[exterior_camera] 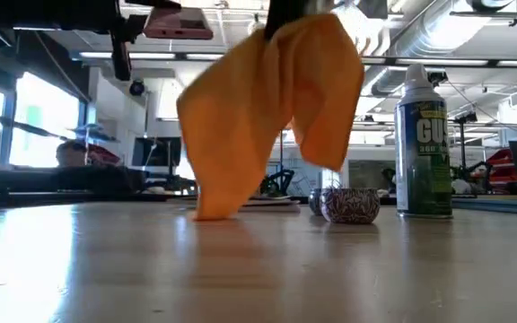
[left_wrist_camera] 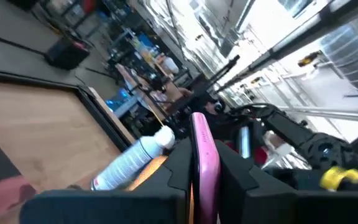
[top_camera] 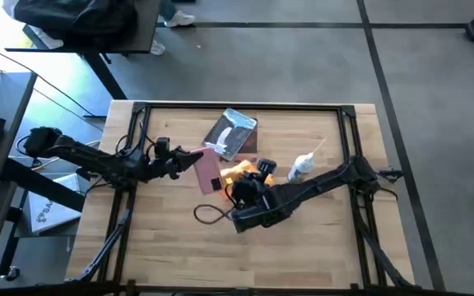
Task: Apply microfiber cloth
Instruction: Wipe the pink phone with the orange microfiber cloth
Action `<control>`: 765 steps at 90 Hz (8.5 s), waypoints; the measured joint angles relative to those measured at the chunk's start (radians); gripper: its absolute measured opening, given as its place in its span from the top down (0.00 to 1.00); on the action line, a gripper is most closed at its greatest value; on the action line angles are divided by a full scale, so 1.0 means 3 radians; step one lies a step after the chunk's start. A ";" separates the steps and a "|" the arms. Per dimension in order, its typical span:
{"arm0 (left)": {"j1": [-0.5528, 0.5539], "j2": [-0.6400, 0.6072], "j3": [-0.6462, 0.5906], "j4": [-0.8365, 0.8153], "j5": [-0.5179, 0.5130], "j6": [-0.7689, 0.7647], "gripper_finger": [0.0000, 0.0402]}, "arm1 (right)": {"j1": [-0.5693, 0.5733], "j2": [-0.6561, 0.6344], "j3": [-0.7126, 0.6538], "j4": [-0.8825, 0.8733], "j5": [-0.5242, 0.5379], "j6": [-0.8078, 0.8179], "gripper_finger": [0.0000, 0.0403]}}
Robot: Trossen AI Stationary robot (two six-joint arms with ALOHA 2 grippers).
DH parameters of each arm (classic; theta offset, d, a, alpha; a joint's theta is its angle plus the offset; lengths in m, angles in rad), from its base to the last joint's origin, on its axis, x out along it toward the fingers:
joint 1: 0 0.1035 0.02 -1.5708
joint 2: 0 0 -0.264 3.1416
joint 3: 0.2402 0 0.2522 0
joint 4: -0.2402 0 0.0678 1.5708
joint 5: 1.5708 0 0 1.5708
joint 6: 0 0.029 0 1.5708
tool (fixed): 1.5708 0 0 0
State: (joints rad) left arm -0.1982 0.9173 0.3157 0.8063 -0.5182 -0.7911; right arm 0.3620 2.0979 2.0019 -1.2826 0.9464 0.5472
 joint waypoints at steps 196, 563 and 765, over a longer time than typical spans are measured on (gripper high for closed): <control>-0.0030 0.0170 0.0004 0.0138 0.0385 0.2606 0.95 | -0.0712 -0.0037 0.0524 0.1645 -0.1764 -0.1825 1.00; -0.0773 0.2880 0.0126 0.0786 0.0805 0.7034 0.96 | -0.1480 0.0038 -0.2244 0.4557 -0.4171 -0.2935 1.00; -0.0885 0.2883 0.0173 0.0828 0.0144 0.7481 0.96 | -0.1138 -0.0376 -0.1983 0.3478 -0.3572 -0.2977 1.00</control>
State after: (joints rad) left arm -0.4635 1.7821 0.3676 1.0548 -0.4750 1.4532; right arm 0.0206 1.9853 1.4071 -0.2391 -0.1253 -0.3459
